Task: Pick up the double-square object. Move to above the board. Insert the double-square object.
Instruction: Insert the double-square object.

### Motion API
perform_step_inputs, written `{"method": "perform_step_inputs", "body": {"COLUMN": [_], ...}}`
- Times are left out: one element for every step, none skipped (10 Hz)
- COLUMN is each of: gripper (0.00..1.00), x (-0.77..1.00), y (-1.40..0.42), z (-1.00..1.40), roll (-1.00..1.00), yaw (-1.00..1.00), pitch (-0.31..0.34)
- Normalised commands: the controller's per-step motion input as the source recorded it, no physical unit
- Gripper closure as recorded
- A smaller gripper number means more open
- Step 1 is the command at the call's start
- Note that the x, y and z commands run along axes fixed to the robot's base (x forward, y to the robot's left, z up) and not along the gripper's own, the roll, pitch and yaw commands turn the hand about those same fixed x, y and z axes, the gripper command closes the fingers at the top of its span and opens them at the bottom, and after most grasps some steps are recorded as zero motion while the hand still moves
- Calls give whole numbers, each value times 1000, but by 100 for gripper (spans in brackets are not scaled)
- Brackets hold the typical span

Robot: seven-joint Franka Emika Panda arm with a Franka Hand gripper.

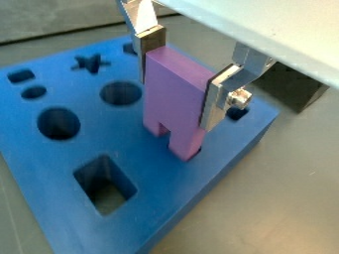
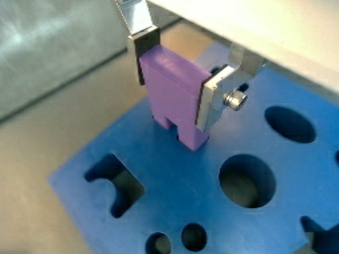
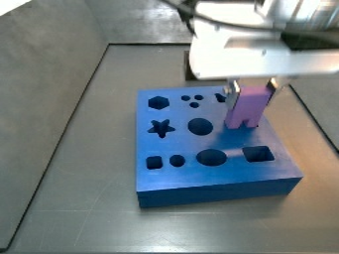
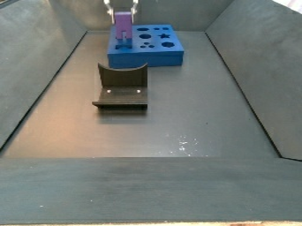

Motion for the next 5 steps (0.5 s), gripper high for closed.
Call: {"method": "perform_step_inputs", "body": {"gripper": [100,100,100,100,100], "x": [460,426,274,0,0], "y": [-49,-11,0,0,0], "z": [-629,-571,-394,0,0], "roll": [106,23,-97,-66,0], "yaw": [49,0,0,0,0], "pitch": [417,417,211,0,0]}}
